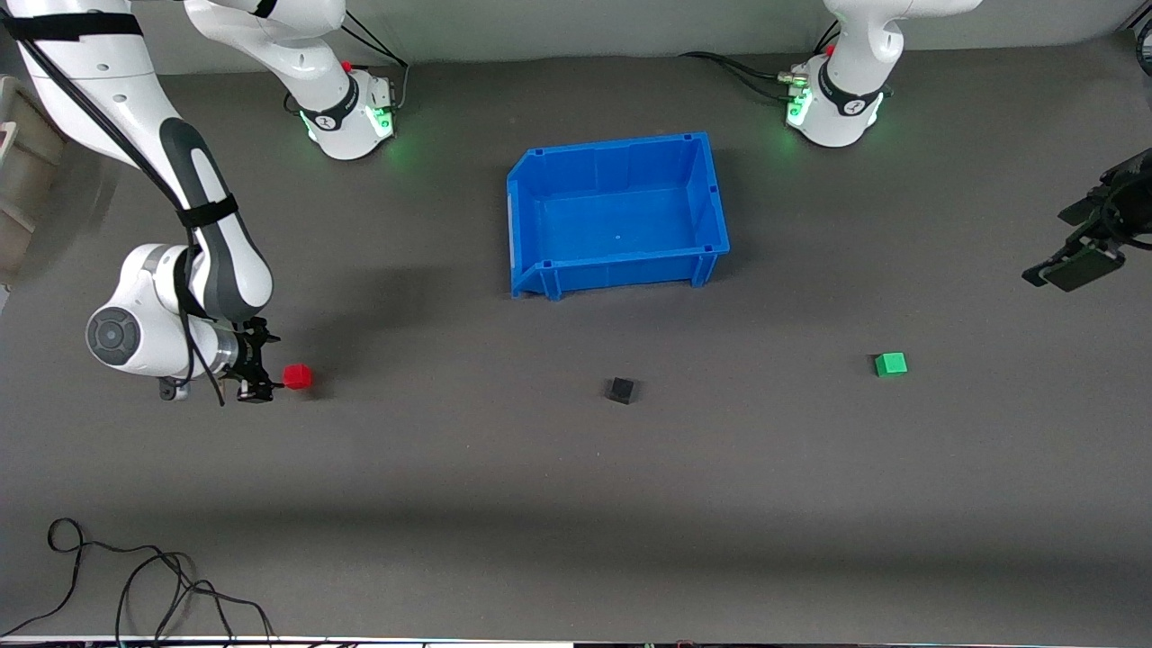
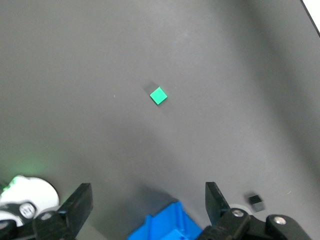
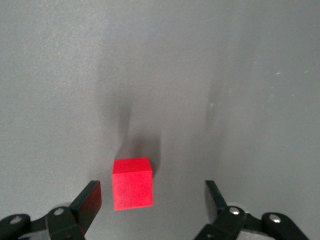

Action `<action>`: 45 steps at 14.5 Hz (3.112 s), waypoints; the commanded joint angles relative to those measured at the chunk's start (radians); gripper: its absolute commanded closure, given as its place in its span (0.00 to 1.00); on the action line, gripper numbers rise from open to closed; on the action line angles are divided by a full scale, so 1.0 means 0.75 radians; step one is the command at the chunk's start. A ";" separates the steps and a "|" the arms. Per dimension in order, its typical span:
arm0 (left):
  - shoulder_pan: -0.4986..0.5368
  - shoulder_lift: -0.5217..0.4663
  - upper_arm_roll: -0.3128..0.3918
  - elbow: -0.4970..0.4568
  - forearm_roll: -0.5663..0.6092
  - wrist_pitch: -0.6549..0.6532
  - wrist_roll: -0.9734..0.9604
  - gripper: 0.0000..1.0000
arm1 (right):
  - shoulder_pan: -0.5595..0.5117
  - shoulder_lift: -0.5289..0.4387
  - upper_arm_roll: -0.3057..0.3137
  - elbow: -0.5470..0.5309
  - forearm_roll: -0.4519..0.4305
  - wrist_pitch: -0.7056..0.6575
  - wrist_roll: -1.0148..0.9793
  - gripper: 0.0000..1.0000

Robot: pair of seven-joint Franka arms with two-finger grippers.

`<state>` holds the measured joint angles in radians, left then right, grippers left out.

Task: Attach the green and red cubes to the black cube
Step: 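Reach the right gripper down over the red cube, then grasp the red cube with the right gripper while the left gripper reaches the green cube, then carry the red cube beside the black cube while the left gripper grasps green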

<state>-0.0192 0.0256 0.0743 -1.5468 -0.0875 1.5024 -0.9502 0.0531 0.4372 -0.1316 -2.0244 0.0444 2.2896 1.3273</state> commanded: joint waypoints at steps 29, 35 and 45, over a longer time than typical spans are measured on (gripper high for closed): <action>0.191 0.543 -0.015 -0.764 -0.887 1.216 0.099 0.00 | 0.414 0.055 0.024 0.251 0.023 0.054 0.375 0.76; 0.189 0.573 -0.015 -0.821 -0.990 1.275 0.244 0.01 | 0.508 0.339 0.238 0.677 0.021 0.058 1.001 0.77; 0.185 0.541 -0.015 -0.781 -0.990 1.239 0.228 0.67 | 0.555 0.648 0.431 0.965 0.010 0.068 1.416 0.81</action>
<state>0.1291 0.4651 0.0590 -2.1324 -0.8112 2.4428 -0.7845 0.4705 0.8838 0.1830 -1.3420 0.0487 2.3554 2.3316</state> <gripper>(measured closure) 0.630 0.608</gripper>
